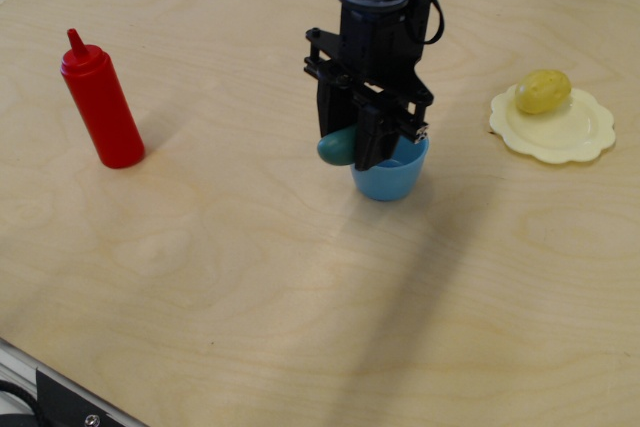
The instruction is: Put cucumber in cup
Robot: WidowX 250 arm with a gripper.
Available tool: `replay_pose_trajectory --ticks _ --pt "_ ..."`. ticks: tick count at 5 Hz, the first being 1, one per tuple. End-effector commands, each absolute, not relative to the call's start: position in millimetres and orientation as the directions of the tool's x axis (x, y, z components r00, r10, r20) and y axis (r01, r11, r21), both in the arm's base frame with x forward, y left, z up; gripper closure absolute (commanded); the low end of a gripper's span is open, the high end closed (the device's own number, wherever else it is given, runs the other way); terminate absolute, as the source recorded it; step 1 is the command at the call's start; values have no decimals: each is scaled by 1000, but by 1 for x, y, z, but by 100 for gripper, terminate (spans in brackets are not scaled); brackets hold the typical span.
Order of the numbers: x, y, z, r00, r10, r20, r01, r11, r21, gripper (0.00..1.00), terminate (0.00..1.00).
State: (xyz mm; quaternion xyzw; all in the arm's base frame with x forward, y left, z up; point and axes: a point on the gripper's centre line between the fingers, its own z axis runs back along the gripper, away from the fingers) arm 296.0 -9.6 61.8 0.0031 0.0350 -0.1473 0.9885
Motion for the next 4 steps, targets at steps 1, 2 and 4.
replay_pose_trajectory --ticks 1,2,4 --pt "307 -6 63 938 -330 -104 334 942 18 100 0" --pt "314 -7 69 938 -333 -96 338 940 43 100 0" --pt "314 -11 80 936 -342 -89 347 937 50 100 0"
